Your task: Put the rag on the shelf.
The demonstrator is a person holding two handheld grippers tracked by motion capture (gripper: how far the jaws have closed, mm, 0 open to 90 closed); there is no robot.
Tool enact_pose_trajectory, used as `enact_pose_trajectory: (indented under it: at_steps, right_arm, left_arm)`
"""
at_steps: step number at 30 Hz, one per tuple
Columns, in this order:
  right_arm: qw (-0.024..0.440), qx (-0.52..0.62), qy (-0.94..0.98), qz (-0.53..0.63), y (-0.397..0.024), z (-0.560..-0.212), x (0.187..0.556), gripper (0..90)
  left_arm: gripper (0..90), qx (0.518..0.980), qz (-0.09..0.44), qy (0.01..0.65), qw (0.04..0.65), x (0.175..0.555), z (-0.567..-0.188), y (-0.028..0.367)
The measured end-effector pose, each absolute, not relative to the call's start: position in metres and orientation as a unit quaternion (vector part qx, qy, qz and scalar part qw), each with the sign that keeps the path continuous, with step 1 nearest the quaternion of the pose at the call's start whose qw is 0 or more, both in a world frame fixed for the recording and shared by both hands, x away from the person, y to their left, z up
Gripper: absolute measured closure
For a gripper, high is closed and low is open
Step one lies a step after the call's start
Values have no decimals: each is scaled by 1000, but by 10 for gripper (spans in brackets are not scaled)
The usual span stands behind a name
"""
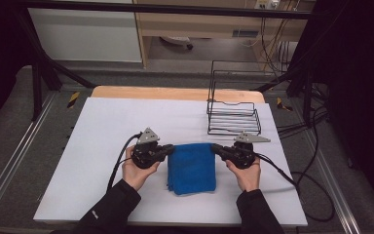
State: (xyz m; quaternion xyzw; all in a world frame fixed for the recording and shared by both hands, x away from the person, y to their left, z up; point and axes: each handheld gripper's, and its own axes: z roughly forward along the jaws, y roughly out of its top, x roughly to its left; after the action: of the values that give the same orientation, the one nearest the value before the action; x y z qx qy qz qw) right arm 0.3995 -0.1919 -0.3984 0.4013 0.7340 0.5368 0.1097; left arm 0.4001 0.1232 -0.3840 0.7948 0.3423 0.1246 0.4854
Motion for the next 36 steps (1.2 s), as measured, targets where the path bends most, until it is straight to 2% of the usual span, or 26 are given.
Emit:
enact_pose_trajectory:
  at_steps: [19, 36]
  right_arm:
    - [174, 370, 717, 565, -201, -359, 382, 862]
    - [241, 367, 677, 591, -218, -325, 370, 864]
  left_arm:
    - [836, 773, 152, 319, 527, 390, -352, 118]
    - [839, 739, 169, 301, 578, 396, -316, 96]
